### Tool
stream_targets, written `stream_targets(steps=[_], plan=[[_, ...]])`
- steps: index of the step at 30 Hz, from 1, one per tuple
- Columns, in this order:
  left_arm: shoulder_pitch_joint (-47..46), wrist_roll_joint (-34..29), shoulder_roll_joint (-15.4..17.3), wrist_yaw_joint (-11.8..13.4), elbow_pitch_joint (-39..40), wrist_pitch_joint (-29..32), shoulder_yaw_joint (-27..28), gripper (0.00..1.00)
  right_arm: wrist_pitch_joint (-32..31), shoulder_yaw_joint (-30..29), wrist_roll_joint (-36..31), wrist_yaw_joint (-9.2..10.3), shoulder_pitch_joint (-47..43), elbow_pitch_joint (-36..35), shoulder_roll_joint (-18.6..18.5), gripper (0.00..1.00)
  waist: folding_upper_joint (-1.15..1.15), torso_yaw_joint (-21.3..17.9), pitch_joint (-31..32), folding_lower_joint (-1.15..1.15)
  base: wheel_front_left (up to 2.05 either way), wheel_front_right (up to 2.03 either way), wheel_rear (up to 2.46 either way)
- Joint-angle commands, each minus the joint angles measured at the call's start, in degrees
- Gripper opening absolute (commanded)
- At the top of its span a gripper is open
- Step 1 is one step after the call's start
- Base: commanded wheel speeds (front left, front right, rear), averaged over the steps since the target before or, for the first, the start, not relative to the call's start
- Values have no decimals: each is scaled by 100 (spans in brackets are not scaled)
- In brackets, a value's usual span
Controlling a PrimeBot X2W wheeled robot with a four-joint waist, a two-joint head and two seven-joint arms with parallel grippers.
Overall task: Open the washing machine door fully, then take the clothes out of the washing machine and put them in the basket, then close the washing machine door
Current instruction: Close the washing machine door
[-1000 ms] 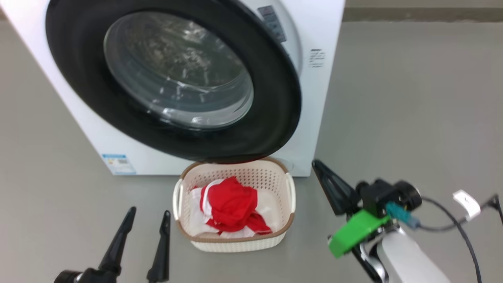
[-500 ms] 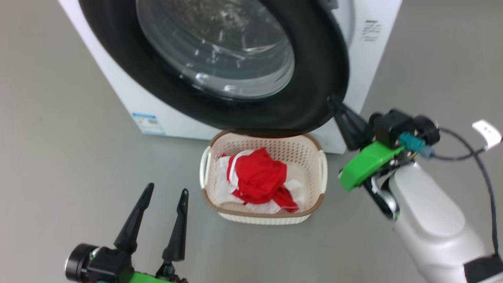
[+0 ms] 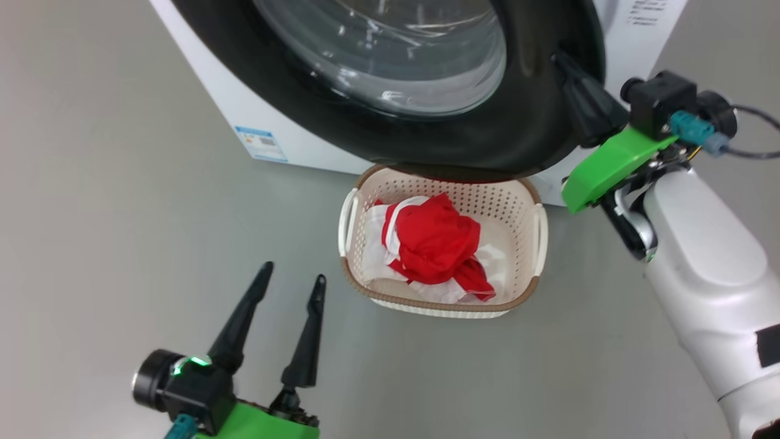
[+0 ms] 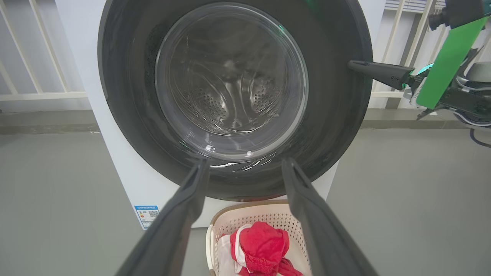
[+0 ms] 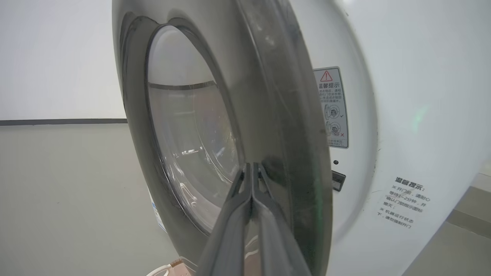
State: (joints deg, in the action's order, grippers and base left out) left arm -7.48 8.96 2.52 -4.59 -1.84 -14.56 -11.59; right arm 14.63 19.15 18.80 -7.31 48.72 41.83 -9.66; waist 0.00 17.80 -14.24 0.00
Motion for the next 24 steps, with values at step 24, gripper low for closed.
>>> stream_targets(steps=[24], plan=[[-494,275,36,109,-55,-44,-323,100,37,-3,1115,-18,1646,1414,-536,0,0,544,-468,0,0,0,0]])
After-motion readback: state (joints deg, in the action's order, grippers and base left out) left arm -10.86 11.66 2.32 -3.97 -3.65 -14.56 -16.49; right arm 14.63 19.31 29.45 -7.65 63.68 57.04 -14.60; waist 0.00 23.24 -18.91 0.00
